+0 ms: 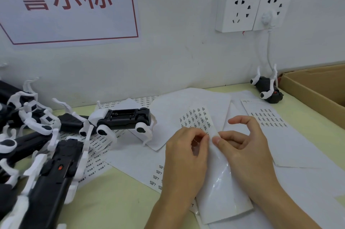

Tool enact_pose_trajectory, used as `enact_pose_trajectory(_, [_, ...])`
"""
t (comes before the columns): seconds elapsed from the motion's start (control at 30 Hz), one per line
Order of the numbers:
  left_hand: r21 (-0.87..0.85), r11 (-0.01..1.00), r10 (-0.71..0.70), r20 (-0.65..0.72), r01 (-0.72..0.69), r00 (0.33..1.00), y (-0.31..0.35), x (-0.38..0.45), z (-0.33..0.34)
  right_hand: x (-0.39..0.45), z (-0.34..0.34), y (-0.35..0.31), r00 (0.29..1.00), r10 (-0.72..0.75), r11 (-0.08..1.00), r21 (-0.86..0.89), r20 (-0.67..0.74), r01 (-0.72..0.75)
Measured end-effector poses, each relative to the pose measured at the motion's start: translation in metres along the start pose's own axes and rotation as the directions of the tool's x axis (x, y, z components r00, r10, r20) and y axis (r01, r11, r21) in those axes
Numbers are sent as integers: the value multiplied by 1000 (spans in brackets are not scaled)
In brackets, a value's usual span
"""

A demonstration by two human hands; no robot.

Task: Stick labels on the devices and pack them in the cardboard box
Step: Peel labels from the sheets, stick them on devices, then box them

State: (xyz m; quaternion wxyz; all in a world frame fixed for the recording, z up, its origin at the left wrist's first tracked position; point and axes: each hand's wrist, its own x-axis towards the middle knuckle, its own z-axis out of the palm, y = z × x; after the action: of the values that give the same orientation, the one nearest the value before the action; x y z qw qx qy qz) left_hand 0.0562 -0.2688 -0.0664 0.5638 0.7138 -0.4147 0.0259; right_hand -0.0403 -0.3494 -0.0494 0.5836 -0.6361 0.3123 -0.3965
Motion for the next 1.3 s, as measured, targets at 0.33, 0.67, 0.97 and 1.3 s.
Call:
enact_pose_trajectory(0.33, [-252, 898, -411, -185, 361, 893, -1, 7, -8, 4, -5, 6, 994, -83, 953, -299, -77, 57])
enact_pose_trajectory(0.67, [-92, 979, -199, -225, 183, 954, 6, 3, -3, -8, 9, 3, 930, -367, 847, -420, -19, 326])
enact_pose_trajectory(0.97, [-28, 993, -119, -259, 115, 959, 2, 1, 0, -17, 16, -2, 971, -81, 995, -43, 225, 93])
enact_pose_trajectory(1.3, [-111, 993, -64, -219, 41, 974, 3, 2, -2, -16, 13, -5, 965, -38, 999, 38, 261, 29])
